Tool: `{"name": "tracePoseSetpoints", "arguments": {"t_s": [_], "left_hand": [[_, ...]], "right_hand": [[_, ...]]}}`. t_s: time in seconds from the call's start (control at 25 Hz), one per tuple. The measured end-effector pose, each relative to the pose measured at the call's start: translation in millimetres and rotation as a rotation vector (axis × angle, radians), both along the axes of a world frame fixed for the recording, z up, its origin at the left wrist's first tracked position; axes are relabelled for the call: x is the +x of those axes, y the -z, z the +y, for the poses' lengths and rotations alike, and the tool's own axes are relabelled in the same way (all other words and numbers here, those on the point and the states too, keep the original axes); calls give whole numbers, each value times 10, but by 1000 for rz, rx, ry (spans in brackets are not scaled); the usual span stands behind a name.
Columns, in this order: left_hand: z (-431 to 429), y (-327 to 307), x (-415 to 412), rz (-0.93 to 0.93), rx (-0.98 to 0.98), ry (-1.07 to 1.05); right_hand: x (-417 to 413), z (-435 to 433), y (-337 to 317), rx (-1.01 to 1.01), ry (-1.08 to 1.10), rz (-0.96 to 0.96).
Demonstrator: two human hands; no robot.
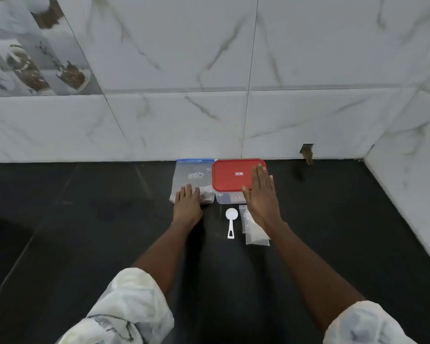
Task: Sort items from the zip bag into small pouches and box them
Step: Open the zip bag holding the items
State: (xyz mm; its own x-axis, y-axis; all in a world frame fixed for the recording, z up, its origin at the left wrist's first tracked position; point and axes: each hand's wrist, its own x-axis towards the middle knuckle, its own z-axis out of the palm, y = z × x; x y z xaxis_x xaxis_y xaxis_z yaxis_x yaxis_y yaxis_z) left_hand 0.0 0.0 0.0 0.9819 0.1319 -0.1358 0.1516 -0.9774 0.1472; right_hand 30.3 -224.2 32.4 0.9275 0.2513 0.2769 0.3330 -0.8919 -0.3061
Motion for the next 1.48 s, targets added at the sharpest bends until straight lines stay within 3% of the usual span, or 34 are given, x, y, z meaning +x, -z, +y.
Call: {"name": "tracePoseSetpoints", "arguments": {"t_s": [0.2,0.36,0.52,0.72,0.92,1.12,1.36,1.48], "left_hand": [[143,285,58,133,-52,20],[152,238,33,-15,11,-4],[200,113,23,-133,23,-183],[415,166,106,-42,-321,-691],[571,179,237,-88,-625,-833],[796,-20,140,-188,-1141,-718],[891,-440,-124,-29,-1395,-242],[947,-598,-152,94,-1385,-119]], "right_hand": [[28,68,139,27,57,8],[41,185,143,21,33,1],[77,312,109,47,30,3],[47,338,141,116,23,-18],[-8,338,163,183,5,-40],[127,493,-112,299,-129,92],[462,770,-809,333,-305,379],[628,825,-1096,155,-354,546]]}}
